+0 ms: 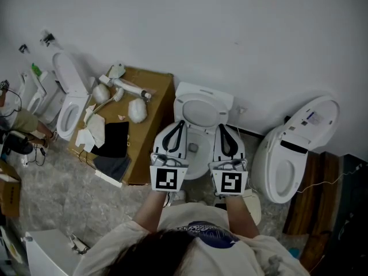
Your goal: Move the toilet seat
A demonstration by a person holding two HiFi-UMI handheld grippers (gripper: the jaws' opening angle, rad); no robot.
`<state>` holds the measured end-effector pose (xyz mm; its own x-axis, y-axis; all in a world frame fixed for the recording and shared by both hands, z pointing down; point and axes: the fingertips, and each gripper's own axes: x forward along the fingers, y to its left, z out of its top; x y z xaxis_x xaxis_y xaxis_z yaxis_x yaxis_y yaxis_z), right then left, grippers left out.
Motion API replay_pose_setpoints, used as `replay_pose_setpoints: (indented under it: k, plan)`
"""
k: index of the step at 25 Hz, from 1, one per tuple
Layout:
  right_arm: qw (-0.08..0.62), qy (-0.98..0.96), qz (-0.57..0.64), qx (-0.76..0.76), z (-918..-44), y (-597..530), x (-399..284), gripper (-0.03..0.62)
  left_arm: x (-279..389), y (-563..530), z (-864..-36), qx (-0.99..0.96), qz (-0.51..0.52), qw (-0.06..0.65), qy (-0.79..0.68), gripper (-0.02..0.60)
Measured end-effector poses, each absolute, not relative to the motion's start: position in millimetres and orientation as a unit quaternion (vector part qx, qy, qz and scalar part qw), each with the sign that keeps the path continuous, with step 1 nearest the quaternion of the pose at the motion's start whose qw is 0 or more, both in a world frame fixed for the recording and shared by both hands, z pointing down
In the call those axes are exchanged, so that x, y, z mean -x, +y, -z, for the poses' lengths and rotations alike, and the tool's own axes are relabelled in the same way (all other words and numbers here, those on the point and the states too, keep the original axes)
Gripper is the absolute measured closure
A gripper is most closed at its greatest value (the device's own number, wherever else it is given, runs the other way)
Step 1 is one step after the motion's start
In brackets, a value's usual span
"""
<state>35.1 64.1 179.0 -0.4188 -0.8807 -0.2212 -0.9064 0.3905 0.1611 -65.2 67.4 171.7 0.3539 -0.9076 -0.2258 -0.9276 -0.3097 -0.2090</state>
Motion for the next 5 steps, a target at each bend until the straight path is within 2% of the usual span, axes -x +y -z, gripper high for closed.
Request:
replay_pose_setpoints:
  k: [5]
  plan:
    - [0.049, 0.833, -0.133, 0.535, -178.5, 61.0, -36.7, 0.588, 64.9, 63.6, -174.7, 0.808, -0.028, 0.147, 0.570, 0.584]
